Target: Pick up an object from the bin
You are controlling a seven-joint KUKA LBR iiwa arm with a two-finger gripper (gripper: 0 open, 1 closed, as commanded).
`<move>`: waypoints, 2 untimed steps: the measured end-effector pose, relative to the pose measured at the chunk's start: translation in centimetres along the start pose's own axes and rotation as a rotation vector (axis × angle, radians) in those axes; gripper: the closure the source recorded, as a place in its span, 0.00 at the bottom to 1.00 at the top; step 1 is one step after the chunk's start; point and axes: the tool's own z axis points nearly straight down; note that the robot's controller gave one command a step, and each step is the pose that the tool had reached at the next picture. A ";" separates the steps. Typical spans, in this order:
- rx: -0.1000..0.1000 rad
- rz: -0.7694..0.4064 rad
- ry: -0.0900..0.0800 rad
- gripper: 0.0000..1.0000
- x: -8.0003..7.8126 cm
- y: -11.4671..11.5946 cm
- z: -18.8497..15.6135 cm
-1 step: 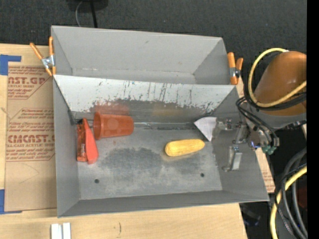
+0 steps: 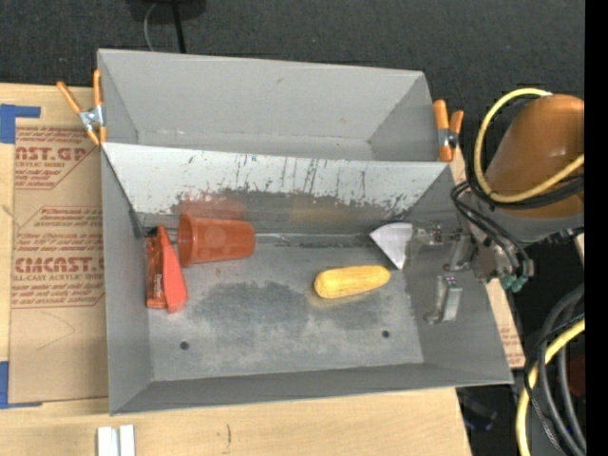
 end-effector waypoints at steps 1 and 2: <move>0.003 -0.018 -0.007 0.00 -1.0 2.6 4.0; -0.002 0.064 0.003 0.00 -0.1 5.4 7.8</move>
Offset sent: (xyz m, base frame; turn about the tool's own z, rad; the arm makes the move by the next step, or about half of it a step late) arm -0.0056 0.0706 -0.0928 0.1487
